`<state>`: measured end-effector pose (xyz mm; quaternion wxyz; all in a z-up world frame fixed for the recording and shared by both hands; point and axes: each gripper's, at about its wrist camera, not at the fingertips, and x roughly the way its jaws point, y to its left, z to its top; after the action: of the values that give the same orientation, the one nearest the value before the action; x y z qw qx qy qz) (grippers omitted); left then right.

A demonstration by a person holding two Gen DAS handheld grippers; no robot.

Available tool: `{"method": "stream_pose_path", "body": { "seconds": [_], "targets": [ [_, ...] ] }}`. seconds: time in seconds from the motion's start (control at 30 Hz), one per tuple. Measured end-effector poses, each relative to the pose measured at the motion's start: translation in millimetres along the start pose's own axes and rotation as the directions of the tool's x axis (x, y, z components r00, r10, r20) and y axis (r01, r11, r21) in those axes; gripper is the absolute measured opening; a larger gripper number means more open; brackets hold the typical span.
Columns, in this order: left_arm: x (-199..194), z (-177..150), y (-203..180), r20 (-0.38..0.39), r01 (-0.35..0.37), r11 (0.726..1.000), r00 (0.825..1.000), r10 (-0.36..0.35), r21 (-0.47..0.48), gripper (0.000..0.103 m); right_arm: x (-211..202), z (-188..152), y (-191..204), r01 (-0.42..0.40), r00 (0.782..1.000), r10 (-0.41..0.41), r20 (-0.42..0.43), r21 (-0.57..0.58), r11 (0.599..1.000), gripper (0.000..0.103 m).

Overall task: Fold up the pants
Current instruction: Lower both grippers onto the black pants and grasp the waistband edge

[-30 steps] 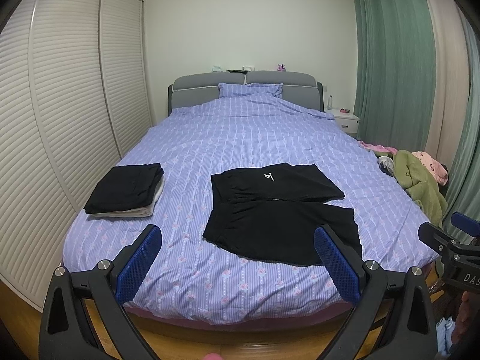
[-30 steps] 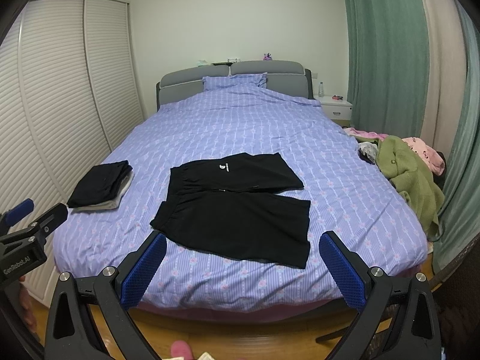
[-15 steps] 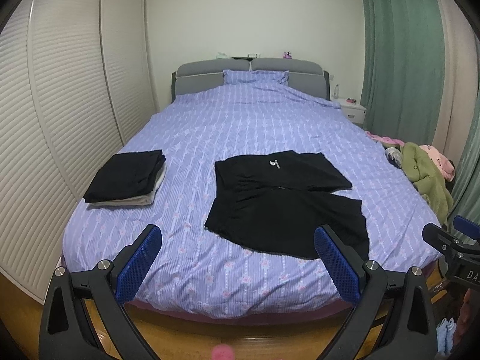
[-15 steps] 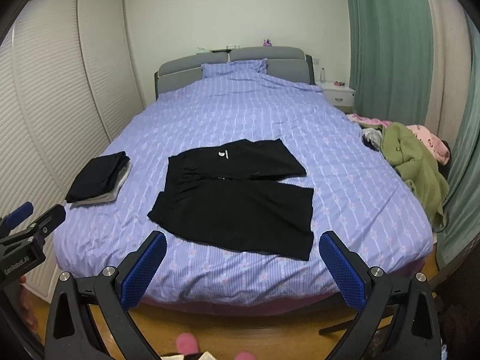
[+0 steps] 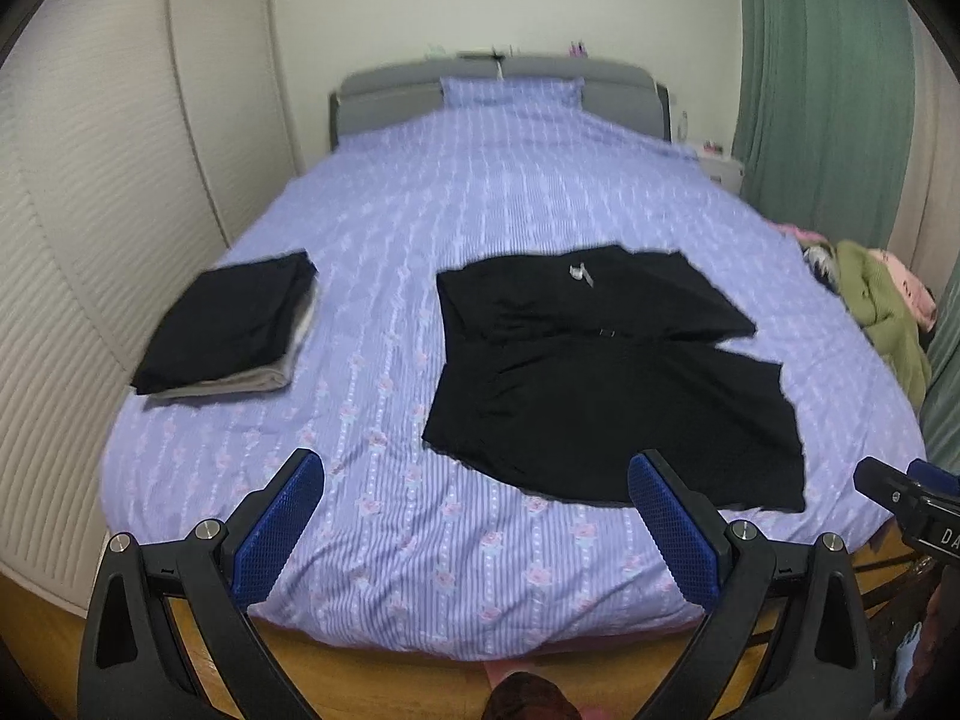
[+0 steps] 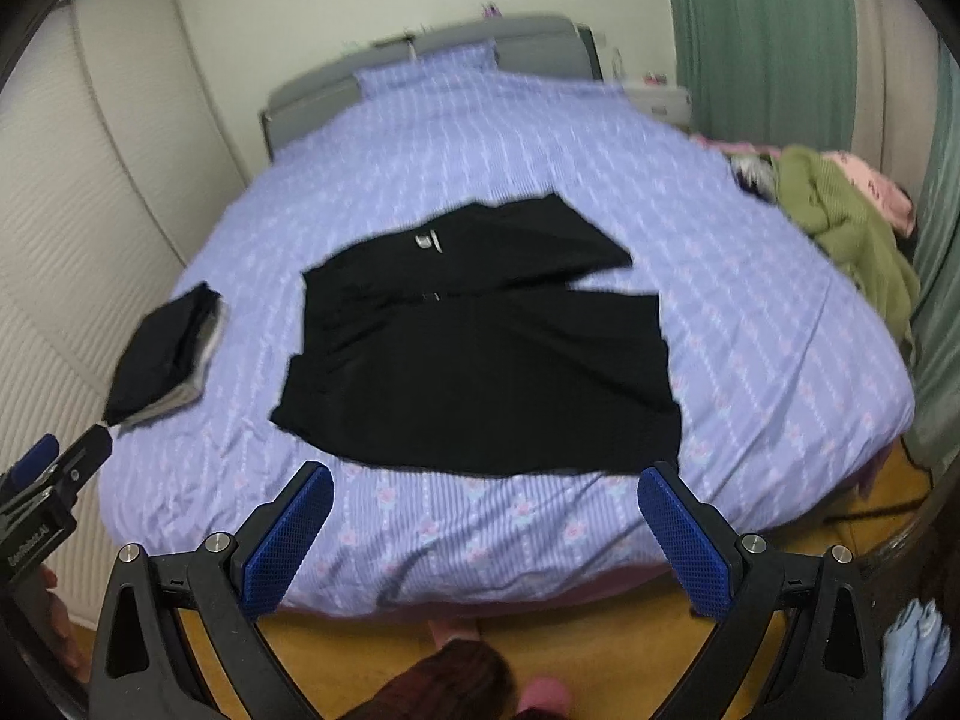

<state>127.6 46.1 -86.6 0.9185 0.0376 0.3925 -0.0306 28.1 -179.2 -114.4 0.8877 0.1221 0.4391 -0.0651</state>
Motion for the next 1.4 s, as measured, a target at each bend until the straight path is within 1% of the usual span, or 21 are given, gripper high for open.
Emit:
{"method": "stream_pose_path", "body": {
  "seconds": [0.1, 0.17, 0.23, 0.27, 0.37, 0.5, 0.57, 0.63, 0.7, 0.73, 0.77, 0.87, 0.93, 1.03, 1.1, 1.17, 1.23, 1.27, 1.33, 1.37, 1.4],
  "targets": [
    [45.3, 10.4, 10.1, -0.044, 0.012, 1.000, 0.999, -0.011, 0.009, 0.103, 36.0, 5.9, 1.8, 0.033, 0.998, -0.030, -0.053, 0.067, 0.997, 0.103],
    [79.9, 14.9, 14.2, -0.094, 0.018, 1.000, 0.995, -0.015, 0.024, 0.103, 62.1, 6.4, 4.7, 0.069, 0.994, -0.060, -0.086, 0.100, 0.993, 0.103],
    [105.9, 14.9, 16.8, -0.129, 0.036, 0.999, 0.991, -0.033, 0.026, 0.102, 87.5, 4.6, 6.6, 0.093, 0.990, -0.077, -0.115, 0.141, 0.986, 0.103],
    [123.5, 13.6, 17.6, -0.158, 0.044, 0.999, 0.987, -0.039, 0.026, 0.102, 97.6, 3.7, 6.2, 0.108, 0.988, -0.089, -0.127, 0.156, 0.982, 0.103],
    [157.2, 7.1, 17.5, -0.227, 0.063, 0.998, 0.972, -0.058, 0.017, 0.099, 127.7, 0.5, 4.8, 0.133, 0.980, -0.101, -0.171, 0.187, 0.973, 0.103],
    [193.9, -4.7, 16.8, -0.289, 0.075, 0.997, 0.955, -0.073, -0.006, 0.098, 162.9, -5.6, -0.5, 0.147, 0.972, -0.105, -0.212, 0.192, 0.970, 0.102],
    [212.8, -10.9, 17.1, -0.304, 0.073, 0.997, 0.950, -0.075, -0.019, 0.097, 182.7, -9.3, -5.8, 0.144, 0.968, -0.094, -0.232, 0.208, 0.967, 0.097],
    [229.0, -17.3, 17.3, -0.325, 0.073, 0.997, 0.942, -0.080, -0.035, 0.096, 201.3, -14.4, -11.7, 0.141, 0.966, -0.081, -0.247, 0.236, 0.962, 0.096],
    [248.0, -23.1, 17.7, -0.351, 0.080, 0.995, 0.931, -0.097, -0.063, 0.093, 218.4, -19.9, -18.0, 0.146, 0.963, -0.075, -0.258, 0.269, 0.952, 0.096],
    [259.8, -26.8, 18.8, -0.372, 0.094, 0.991, 0.920, -0.124, -0.098, 0.092, 225.5, -24.4, -22.3, 0.151, 0.961, -0.070, -0.268, 0.294, 0.944, 0.093],
    [267.8, -28.8, 20.6, -0.381, 0.096, 0.988, 0.914, -0.137, -0.125, 0.088, 229.7, -30.5, -27.3, 0.159, 0.959, -0.067, -0.277, 0.326, 0.932, 0.092],
    [290.4, -37.4, 25.2, -0.414, 0.083, 0.977, 0.896, -0.160, -0.198, 0.088, 241.9, -44.3, -38.9, 0.170, 0.953, -0.047, -0.301, 0.399, 0.901, 0.091],
    [299.3, -41.6, 24.8, -0.430, 0.083, 0.972, 0.886, -0.172, -0.219, 0.087, 248.1, -45.8, -43.6, 0.175, 0.953, -0.052, -0.298, 0.406, 0.897, 0.086],
    [309.1, -44.3, 19.4, -0.434, 0.090, 0.978, 0.885, -0.166, -0.190, 0.086, 254.7, -43.3, -49.3, 0.169, 0.961, -0.053, -0.270, 0.428, 0.888, 0.085],
    [315.9, -45.5, 15.4, -0.442, 0.096, 0.980, 0.881, -0.166, -0.176, 0.081, 259.7, -43.7, -53.5, 0.177, 0.963, -0.063, -0.264, 0.435, 0.883, 0.085],
    [324.6, -47.9, 14.6, -0.459, 0.106, 0.975, 0.869, -0.187, -0.196, 0.076, 261.9, -48.5, -60.3, 0.190, 0.963, -0.073, -0.258, 0.466, 0.864, 0.085],
    [327.1, -46.9, 12.9, -0.463, 0.103, 0.973, 0.866, -0.191, -0.207, 0.074, 264.4, -52.1, -65.0, 0.198, 0.964, -0.082, -0.253, 0.476, 0.857, 0.084],
    [328.7, -47.2, 11.1, -0.468, 0.104, 0.973, 0.863, -0.190, -0.205, 0.070, 266.1, -52.3, -65.6, 0.202, 0.963, -0.085, -0.257, 0.471, 0.859, 0.084],
    [329.8, -46.3, 11.4, -0.471, 0.106, 0.970, 0.859, -0.199, -0.217, 0.058, 269.1, -51.0, -67.7, 0.202, 0.963, -0.086, -0.256, 0.471, 0.859, 0.083],
    [329.7, -44.9, 11.2, -0.473, 0.109, 0.967, 0.856, -0.209, -0.229, 0.044, 270.5, -50.3, -69.0, 0.208, 0.962, -0.092, -0.256, 0.472, 0.857, 0.076],
    [328.7, -42.9, 10.7, -0.477, 0.117, 0.964, 0.851, -0.221, -0.239, 0.034, 271.5, -50.2, -71.1, 0.219, 0.960, -0.102, -0.261, 0.470, 0.855, 0.069]
  ]
}}
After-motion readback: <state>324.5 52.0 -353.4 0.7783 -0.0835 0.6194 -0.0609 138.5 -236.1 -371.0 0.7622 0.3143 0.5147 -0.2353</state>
